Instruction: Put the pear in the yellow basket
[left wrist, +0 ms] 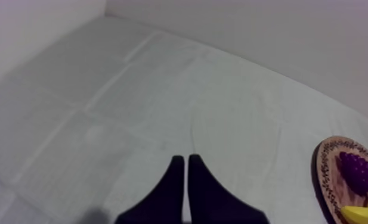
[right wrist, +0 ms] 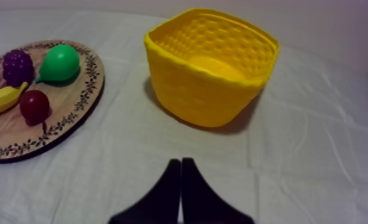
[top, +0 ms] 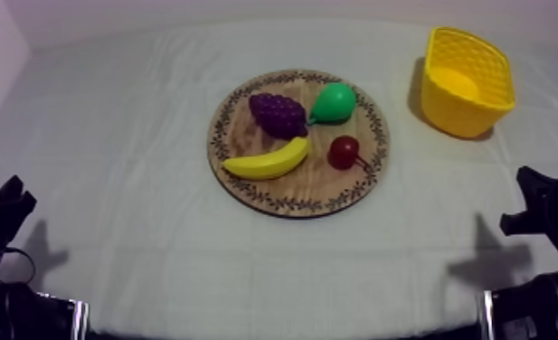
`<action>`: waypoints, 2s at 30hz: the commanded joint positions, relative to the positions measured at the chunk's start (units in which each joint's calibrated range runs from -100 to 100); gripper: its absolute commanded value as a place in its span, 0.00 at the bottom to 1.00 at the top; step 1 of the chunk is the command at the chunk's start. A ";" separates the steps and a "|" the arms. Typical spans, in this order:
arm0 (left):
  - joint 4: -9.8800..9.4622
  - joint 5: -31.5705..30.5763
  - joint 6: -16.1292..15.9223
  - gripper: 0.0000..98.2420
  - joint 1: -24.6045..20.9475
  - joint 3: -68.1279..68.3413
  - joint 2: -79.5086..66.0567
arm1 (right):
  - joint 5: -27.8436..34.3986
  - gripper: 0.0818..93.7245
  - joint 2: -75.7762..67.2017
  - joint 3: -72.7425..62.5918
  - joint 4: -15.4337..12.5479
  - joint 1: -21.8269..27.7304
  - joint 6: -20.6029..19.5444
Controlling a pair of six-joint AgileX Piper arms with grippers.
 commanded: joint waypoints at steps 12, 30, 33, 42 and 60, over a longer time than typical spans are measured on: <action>-0.01 -0.02 -0.01 0.00 0.00 0.00 -0.01 | 0.72 0.01 0.70 -0.61 0.02 0.24 -2.37; -0.01 -0.02 -0.01 0.00 0.00 0.00 -0.01 | 3.53 0.01 43.84 -58.64 -11.12 2.93 21.69; -0.01 -0.02 0.00 0.00 0.00 0.00 -0.01 | 5.47 0.01 51.36 -68.07 -11.46 1.61 25.27; -0.01 -0.02 -0.01 0.00 0.00 0.00 -0.01 | 9.57 0.01 68.69 -83.18 -7.37 -6.87 31.72; -0.01 -0.02 0.01 0.00 0.00 0.00 -0.01 | 2.40 0.26 85.91 -68.01 -7.76 -17.15 39.60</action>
